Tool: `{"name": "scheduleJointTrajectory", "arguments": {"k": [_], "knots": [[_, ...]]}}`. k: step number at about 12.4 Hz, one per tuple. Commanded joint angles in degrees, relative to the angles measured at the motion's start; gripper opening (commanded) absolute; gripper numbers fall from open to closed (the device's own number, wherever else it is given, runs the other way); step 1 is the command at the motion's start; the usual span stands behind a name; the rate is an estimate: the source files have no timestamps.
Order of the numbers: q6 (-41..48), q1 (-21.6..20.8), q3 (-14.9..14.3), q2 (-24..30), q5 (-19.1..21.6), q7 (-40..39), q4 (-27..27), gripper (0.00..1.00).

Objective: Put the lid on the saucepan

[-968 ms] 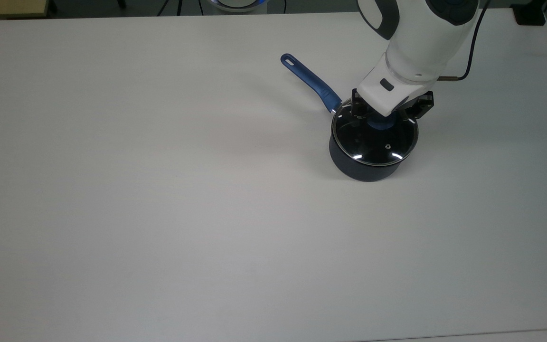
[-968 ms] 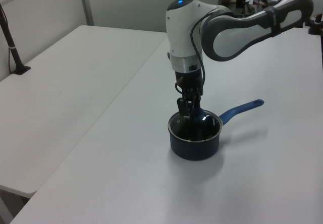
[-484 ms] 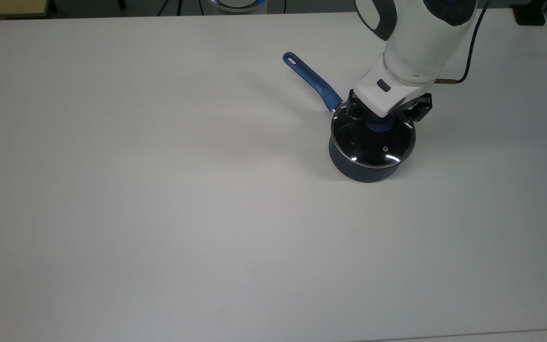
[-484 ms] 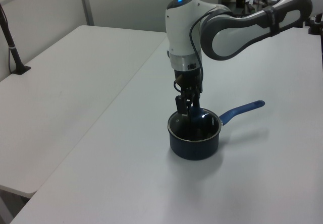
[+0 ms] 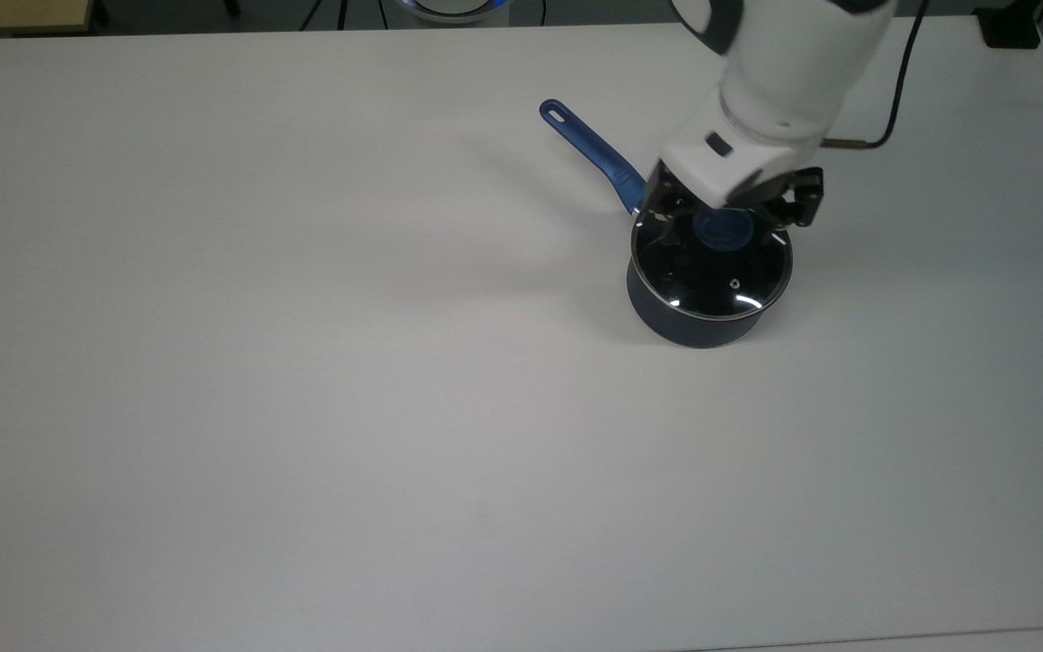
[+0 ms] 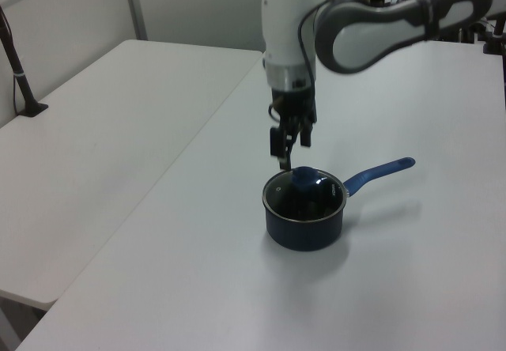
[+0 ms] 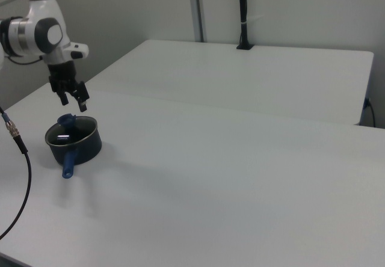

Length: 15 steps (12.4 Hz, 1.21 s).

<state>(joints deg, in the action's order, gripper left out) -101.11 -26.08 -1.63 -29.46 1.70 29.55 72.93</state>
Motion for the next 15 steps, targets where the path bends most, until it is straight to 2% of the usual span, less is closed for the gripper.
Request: {"name": "scheduleJointTrajectory", "arguments": {"k": [1,3,7,8,11,13,15], "knots": [[5.7,6.0,2.1,9.4,-2.8,-4.9,5.5,1.0],[8.0,8.9,2.2,14.3,-5.7,-8.2,11.2,1.0],[8.6,18.1,2.2,25.9,-5.2,-19.7,23.4,1.0],[8.6,20.6,2.3,27.9,-5.0,-23.0,25.0,1.0],[13.0,28.2,1.9,31.0,-2.4,-34.0,25.3,1.0],[14.0,28.6,1.1,31.6,-3.0,-34.6,25.3,1.0],[13.6,28.5,-1.0,31.6,-3.1,-34.9,24.8,1.0]]}}
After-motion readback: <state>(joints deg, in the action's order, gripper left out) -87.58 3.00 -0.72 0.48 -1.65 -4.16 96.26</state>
